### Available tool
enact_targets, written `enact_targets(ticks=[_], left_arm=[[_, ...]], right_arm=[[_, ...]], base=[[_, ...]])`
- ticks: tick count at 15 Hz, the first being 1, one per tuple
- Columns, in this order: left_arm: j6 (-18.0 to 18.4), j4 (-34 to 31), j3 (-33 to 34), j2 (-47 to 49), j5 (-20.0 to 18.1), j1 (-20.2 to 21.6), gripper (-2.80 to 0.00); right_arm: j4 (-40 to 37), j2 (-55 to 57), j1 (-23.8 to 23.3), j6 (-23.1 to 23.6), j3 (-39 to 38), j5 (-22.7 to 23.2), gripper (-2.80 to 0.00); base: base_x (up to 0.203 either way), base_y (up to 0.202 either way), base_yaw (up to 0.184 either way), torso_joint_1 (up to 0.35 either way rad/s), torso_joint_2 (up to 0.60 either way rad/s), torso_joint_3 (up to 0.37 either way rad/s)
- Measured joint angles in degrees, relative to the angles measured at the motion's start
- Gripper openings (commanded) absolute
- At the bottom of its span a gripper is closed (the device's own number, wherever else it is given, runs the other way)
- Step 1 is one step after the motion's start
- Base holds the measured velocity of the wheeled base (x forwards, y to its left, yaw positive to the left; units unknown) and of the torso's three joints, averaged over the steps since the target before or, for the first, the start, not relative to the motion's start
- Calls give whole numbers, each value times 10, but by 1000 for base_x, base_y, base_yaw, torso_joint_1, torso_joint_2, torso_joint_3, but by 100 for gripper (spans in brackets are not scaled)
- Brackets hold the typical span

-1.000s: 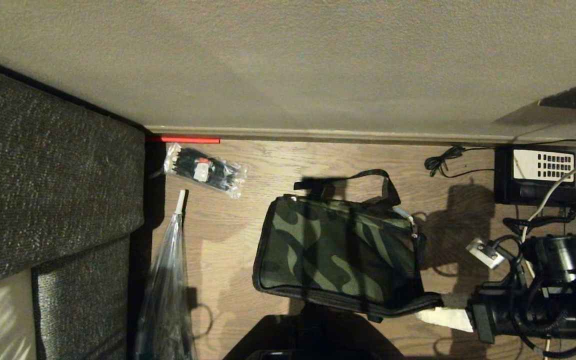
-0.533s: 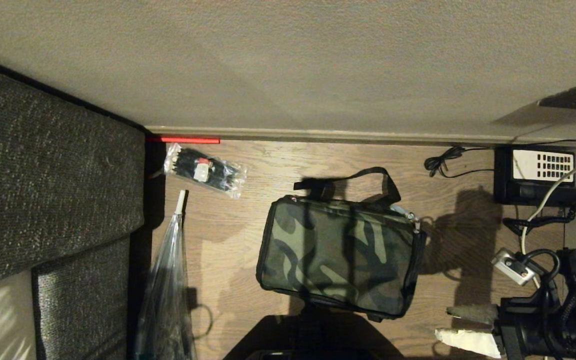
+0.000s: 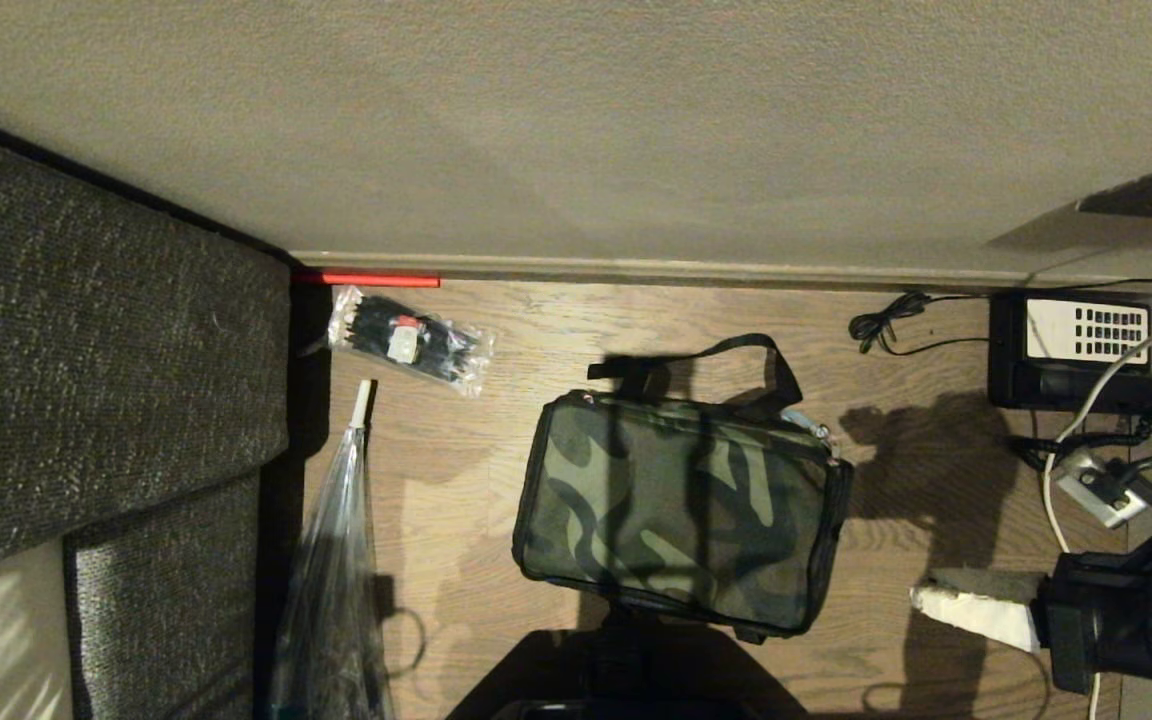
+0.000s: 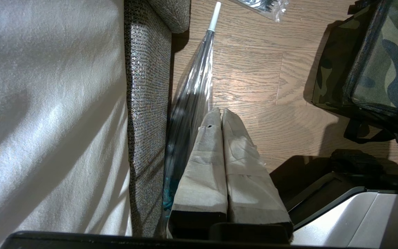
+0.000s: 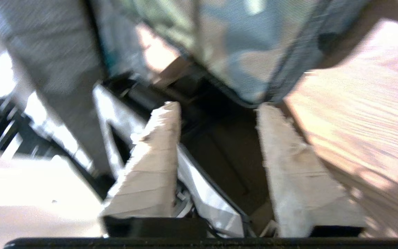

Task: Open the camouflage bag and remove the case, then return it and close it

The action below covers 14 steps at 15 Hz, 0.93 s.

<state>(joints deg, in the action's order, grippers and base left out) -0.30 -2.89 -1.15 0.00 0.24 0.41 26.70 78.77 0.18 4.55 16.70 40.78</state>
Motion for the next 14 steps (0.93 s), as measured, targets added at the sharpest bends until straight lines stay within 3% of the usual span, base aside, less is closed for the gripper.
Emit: enact_targets(ticks=[2,6,8,14], left_arm=[[1,0,0,0,0,0,-280],[1,0,0,0,0,0,-280],[0,0,0,0,0,0,-280],[1,0,0,0,0,0,-280]], right_arm=[[-18,-46,-1,-33,3,-42,-280],[-72,-154,-2,-43,-7,-179,-280],[-109,-215,-2,-44,-20,-227,-280],[-343,-531,16,-37,-71,-314,-280]], base=[[0,0,0,0,0,0],[0,0,0,0,0,0],[0,0,0,0,0,0],[0,0,0,0,0,0]])
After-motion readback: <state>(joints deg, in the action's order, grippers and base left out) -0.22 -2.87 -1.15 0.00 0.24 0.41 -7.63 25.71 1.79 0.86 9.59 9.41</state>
